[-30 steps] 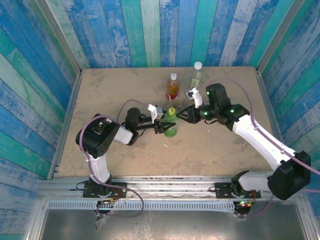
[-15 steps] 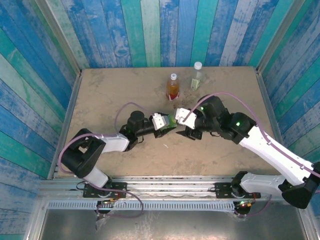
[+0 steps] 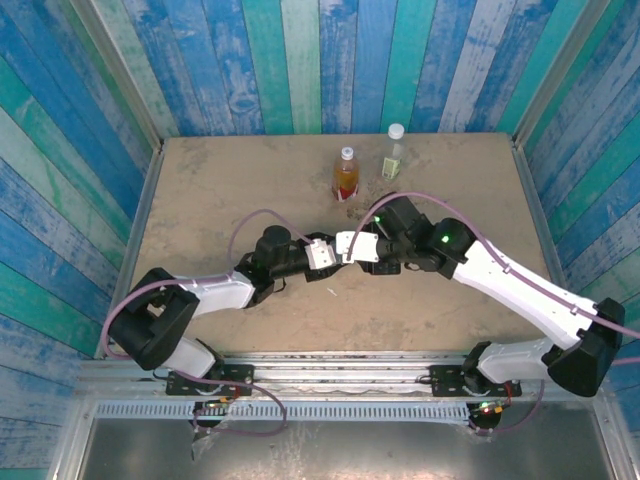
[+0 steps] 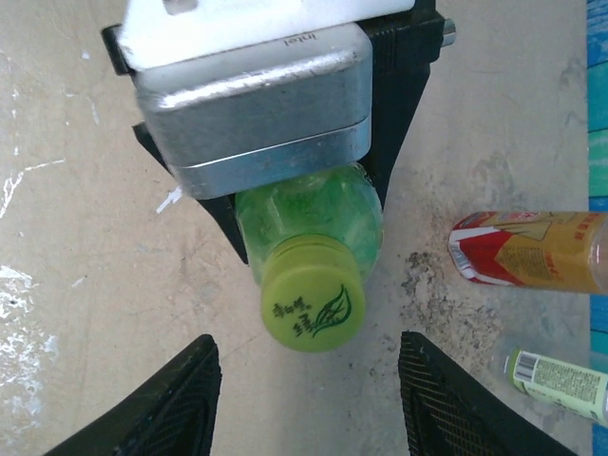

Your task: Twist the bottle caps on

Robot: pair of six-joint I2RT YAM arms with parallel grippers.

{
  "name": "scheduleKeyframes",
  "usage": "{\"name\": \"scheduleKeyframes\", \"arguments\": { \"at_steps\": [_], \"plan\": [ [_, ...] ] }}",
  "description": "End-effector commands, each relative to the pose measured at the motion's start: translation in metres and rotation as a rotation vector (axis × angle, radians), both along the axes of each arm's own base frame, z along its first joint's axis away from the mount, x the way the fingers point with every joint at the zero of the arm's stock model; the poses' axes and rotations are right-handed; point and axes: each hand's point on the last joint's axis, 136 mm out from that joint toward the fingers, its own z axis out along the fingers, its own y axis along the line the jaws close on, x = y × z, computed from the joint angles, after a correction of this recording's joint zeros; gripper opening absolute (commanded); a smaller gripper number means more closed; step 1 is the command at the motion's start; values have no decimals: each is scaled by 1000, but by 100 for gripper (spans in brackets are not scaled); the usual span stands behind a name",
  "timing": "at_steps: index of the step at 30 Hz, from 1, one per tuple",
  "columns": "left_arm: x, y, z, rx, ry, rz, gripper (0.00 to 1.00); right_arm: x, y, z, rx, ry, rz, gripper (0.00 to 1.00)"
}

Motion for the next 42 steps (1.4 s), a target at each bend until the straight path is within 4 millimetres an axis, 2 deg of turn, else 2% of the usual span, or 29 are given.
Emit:
{"name": "scheduleKeyframes", "arguments": {
  "at_steps": [1,10,13,19,22,25,26,28,30,33,36,40,42],
  "plan": [
    [-8,1,8,0,-30,-22,62,1,5,2,-20,1,22,49],
    [-7,0,7,6,-12,-23,62,2,12,-7,-42,42,32,38],
    [-7,0,6,6,-10,-24,62,2,11,-10,-50,50,28,22],
    [-6,0,10,-8,-17,-16,62,6,10,-11,-43,62,-29,22],
    [-3,0,16,-36,-30,3,62,19,11,-4,55,90,-195,22],
    [1,0,19,-51,-40,18,62,39,12,10,283,169,-483,21],
    [2,0,20,-55,-43,22,62,44,13,12,380,228,-605,16],
    [4,-2,19,-57,-44,24,62,49,8,9,520,347,-851,14],
    [5,-3,20,-59,-42,20,62,44,6,-4,609,504,-1067,13],
    [4,-6,21,-59,-38,3,62,30,14,-9,630,635,-1098,20],
    [1,-5,21,-64,-33,-2,62,30,8,-4,591,562,-1013,32],
    [-2,-1,19,-65,-27,8,62,22,4,12,487,392,-725,53],
    [-5,0,17,-64,-20,2,62,15,2,23,426,283,-537,58]
  ]
}}
